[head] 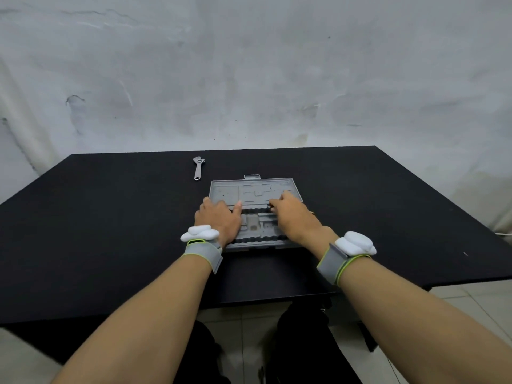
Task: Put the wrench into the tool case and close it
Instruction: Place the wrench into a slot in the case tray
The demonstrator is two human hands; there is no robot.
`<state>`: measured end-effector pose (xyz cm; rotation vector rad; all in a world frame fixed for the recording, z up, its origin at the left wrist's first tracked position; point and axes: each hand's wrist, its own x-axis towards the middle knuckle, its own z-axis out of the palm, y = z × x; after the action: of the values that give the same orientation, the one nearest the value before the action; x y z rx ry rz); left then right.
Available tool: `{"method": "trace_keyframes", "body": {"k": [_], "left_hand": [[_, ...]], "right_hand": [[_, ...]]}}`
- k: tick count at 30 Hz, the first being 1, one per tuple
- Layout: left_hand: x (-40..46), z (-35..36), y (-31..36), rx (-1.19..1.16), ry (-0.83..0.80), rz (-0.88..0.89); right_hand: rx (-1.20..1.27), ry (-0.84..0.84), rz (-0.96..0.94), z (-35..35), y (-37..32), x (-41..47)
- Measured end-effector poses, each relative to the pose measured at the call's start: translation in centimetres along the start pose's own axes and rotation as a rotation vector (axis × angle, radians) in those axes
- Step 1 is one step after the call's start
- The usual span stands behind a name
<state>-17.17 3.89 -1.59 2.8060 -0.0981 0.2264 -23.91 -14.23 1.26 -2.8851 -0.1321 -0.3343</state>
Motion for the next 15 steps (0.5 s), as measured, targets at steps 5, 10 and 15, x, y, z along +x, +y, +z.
{"method": "trace_keyframes", "body": {"k": [5, 10, 15], "left_hand": [[0.0, 0.0, 0.0, -0.015, -0.007, -0.006], [0.0, 0.0, 0.1, -0.013, -0.004, -0.005], [-0.1, -0.1, 0.1, -0.009, -0.002, -0.009]], "right_hand": [[0.062, -0.026, -0.111, 1.0, -1.4, 0.2], [0.108, 0.017, -0.106, 1.7, -1.9, 0.4], [0.139, 0.047, -0.124, 1.8, -2.3, 0.4]]}}
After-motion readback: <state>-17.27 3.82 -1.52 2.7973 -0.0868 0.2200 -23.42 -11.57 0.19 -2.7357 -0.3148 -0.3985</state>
